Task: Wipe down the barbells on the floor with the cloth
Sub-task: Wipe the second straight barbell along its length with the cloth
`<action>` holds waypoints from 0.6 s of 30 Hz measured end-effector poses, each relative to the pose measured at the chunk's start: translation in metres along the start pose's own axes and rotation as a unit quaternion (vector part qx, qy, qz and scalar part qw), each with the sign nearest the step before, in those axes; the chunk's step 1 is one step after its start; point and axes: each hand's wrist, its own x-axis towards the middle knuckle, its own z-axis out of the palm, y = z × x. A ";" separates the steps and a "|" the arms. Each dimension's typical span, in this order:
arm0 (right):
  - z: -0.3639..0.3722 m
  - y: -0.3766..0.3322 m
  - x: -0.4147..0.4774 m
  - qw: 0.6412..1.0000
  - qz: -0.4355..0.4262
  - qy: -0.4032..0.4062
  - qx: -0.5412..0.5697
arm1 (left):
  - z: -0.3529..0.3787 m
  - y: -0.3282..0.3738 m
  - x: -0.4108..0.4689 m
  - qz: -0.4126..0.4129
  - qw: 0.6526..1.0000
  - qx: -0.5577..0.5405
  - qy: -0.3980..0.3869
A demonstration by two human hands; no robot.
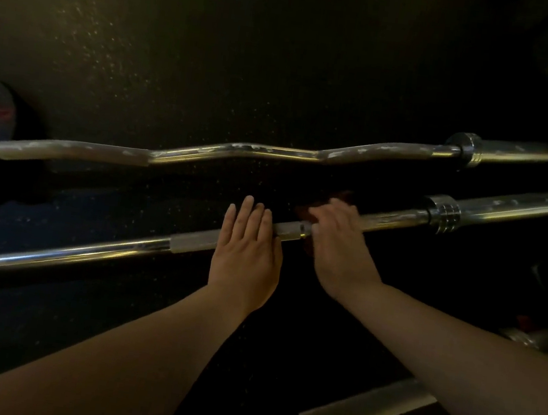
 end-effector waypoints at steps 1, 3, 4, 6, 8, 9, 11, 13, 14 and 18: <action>-0.006 0.003 -0.002 0.999 -0.040 -0.027 -0.015 | 0.001 0.000 0.001 0.004 1.000 0.005 0.002; -0.014 0.032 -0.004 0.996 -0.072 -0.036 -0.044 | 0.002 -0.001 0.001 0.012 1.000 -0.001 0.009; -0.016 0.048 -0.005 0.997 -0.054 -0.017 -0.047 | 0.002 -0.002 0.000 0.015 1.000 -0.005 0.012; -0.021 0.070 -0.009 0.998 0.045 0.048 -0.006 | 0.001 -0.003 0.000 0.018 1.000 -0.007 0.012; -0.018 0.064 -0.008 0.987 0.125 0.091 0.034 | 0.000 -0.001 0.000 0.013 1.000 -0.009 0.004; -0.016 0.052 -0.006 0.985 0.140 0.091 0.034 | -0.001 0.002 0.000 0.007 1.000 -0.012 -0.002; -0.012 0.029 -0.007 0.993 0.094 0.068 0.026 | -0.003 0.008 0.002 -0.005 1.000 -0.015 -0.009; -0.013 0.021 -0.010 0.999 -0.007 0.016 0.036 | -0.004 0.011 0.003 -0.006 1.000 -0.010 -0.007; -0.017 0.029 -0.010 0.999 -0.044 -0.005 0.020 | -0.003 0.010 0.004 0.000 1.000 -0.010 -0.005; -0.031 0.081 -0.004 0.996 0.063 0.056 0.008 | 0.000 0.002 0.006 0.033 0.999 -0.023 0.004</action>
